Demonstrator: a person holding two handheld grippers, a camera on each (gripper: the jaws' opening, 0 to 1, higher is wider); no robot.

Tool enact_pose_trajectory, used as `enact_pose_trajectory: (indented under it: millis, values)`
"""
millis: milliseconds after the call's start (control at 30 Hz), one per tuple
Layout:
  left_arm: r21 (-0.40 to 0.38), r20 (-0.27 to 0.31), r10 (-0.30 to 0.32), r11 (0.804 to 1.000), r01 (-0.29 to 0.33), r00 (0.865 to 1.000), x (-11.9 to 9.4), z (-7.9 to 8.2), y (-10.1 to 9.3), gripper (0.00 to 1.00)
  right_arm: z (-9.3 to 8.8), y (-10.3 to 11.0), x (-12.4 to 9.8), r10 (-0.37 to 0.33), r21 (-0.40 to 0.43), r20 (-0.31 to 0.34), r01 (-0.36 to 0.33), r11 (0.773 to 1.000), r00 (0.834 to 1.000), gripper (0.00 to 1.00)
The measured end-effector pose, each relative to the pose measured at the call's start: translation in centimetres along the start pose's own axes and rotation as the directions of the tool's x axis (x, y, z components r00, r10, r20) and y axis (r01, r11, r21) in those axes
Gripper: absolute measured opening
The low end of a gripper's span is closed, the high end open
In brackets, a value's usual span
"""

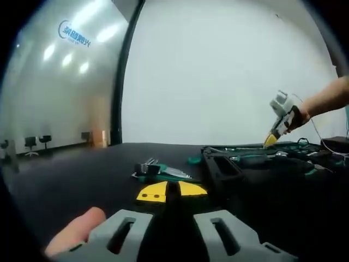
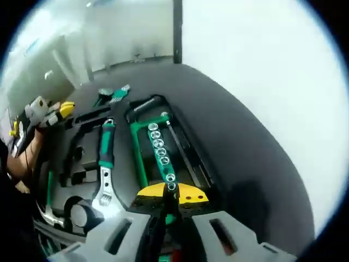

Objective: Pick up the tools and put them into their designated positions in the toolbox.

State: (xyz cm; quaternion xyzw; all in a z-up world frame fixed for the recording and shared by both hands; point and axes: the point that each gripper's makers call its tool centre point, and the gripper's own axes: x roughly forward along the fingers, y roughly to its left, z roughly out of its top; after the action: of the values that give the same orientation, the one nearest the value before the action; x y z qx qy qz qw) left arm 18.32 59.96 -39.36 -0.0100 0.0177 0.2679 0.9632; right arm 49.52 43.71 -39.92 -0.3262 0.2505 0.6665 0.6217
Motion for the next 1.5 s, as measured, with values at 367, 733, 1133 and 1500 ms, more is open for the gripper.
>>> enact_pose_trajectory:
  millis: [367,733,1133,1500]
  values:
    - [0.0,0.001,-0.001,1.0,0.001,1.0,0.0,0.0,0.0,0.08,1.0,-0.2,0.3,-0.01,-0.039,0.002,0.01,0.999,1.0,0.04]
    - [0.002,0.001,-0.002,1.0,0.002,1.0,-0.1,0.0,-0.1,0.08,0.2,-0.2,-0.2,-0.012,0.127,0.147,-0.007,0.992,0.989,0.04]
    - [0.004,0.002,-0.001,1.0,0.001,1.0,-0.1,0.0,-0.1,0.08,0.4,1.3,-1.4,-0.027,-0.108,0.002,0.027,0.994,1.0,0.1]
    - [0.005,0.004,-0.001,1.0,0.001,1.0,-0.2,0.0,-0.2,0.08,-0.2,1.1,0.3,-0.02,-0.438,-0.446,-0.199,0.876,0.895,0.07]
